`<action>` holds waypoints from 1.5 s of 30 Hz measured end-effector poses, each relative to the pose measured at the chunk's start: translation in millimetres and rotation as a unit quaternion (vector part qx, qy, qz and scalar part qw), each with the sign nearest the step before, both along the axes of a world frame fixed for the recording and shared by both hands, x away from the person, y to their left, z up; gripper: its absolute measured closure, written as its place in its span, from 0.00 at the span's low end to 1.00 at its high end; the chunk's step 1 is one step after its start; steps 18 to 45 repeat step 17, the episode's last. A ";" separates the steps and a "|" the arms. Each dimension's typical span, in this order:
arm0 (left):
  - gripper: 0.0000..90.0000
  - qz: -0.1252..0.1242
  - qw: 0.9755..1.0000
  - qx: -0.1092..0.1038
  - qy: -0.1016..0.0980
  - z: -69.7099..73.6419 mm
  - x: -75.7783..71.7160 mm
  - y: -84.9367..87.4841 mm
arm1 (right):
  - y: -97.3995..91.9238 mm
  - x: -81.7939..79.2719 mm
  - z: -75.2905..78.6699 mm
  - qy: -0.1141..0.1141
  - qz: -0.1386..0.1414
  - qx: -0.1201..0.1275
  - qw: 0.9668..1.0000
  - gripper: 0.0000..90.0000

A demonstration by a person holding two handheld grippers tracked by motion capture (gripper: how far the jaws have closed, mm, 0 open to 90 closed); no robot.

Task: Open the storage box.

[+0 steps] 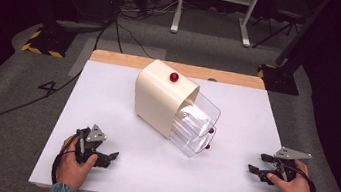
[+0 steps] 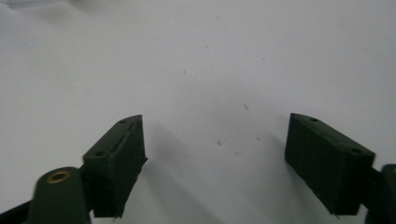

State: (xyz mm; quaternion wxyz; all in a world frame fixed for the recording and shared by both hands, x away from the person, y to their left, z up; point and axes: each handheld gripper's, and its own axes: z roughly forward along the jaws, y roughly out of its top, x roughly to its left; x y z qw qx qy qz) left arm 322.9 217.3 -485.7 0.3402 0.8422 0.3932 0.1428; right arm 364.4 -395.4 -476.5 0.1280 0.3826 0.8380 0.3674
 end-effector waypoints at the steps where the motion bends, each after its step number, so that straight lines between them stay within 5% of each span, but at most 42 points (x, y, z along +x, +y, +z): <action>1: 0.12 0.000 1.000 0.000 0.000 0.0 0.0 0.0 | 0.6 -0.7 -1.7 -0.003 0.007 0.001 1.000 0.14; 5: 0.12 0.000 1.000 0.000 0.000 0.0 -0.1 0.0 | 8.0 -5.5 -4.7 -0.024 0.018 -0.032 0.999 0.10; 45: 0.12 0.001 1.000 0.001 -0.002 -0.1 -0.2 -0.2 | 8.1 -6.7 -5.6 -0.031 0.016 -0.031 0.999 0.10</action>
